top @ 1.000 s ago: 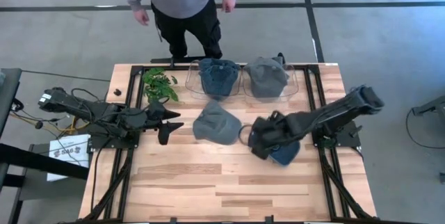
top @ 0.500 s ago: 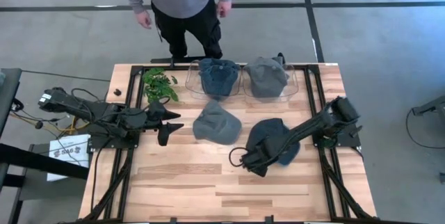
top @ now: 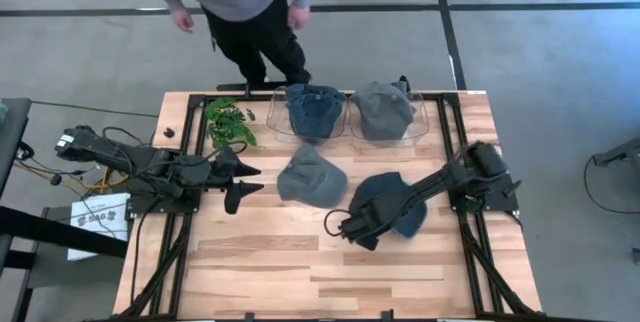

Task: Pick & Place hat
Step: Put the blue cap into the left transparent bin

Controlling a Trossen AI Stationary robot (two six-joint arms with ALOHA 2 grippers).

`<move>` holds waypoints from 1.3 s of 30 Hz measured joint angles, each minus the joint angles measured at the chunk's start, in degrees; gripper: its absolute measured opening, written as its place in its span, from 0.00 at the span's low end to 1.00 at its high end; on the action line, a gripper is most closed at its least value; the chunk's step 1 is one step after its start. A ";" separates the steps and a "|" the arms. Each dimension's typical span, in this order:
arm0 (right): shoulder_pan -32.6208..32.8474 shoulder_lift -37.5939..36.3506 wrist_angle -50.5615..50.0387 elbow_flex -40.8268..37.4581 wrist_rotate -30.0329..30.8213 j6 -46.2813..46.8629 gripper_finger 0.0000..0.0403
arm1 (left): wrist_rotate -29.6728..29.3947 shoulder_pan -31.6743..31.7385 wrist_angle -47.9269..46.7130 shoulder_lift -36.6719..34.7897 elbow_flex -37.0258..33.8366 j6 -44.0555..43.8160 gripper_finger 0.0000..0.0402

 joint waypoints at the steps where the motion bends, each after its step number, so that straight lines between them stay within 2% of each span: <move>1: 0.02 -1.76 -0.06 0.00 0.29 0.88 0.03 | -0.01 0.00 0.01 0.00 0.00 -0.02 0.56; 4: 0.92 -8.73 -0.29 0.00 4.91 4.21 0.01 | 0.01 0.00 0.66 0.00 0.00 0.07 0.56; 9: 3.73 -23.85 1.47 0.00 18.58 4.69 0.02 | -0.03 0.04 6.84 0.00 0.00 1.16 0.56; 14: 6.31 -37.60 6.68 0.02 30.00 -5.00 0.01 | -1.08 0.04 19.06 0.00 0.00 10.23 0.56; 18: 6.62 -44.97 10.24 0.02 30.91 -14.42 0.01 | -3.21 0.04 31.94 1.69 0.04 16.82 0.56; 21: 5.68 -48.17 14.55 0.02 27.13 -21.83 0.00 | -3.69 0.73 39.48 5.54 1.11 20.78 0.56; 26: 2.41 -50.58 21.30 0.02 15.45 -32.03 0.00 | 0.69 4.01 41.95 16.16 7.57 22.08 0.56; 34: -4.01 -50.94 32.09 -0.07 -7.08 -40.85 0.00 | 9.74 7.74 43.79 31.21 21.56 24.46 0.56; 39: -6.83 -50.92 35.06 -0.07 -19.44 -41.22 0.00 | 13.47 8.40 43.79 37.11 29.21 27.40 0.56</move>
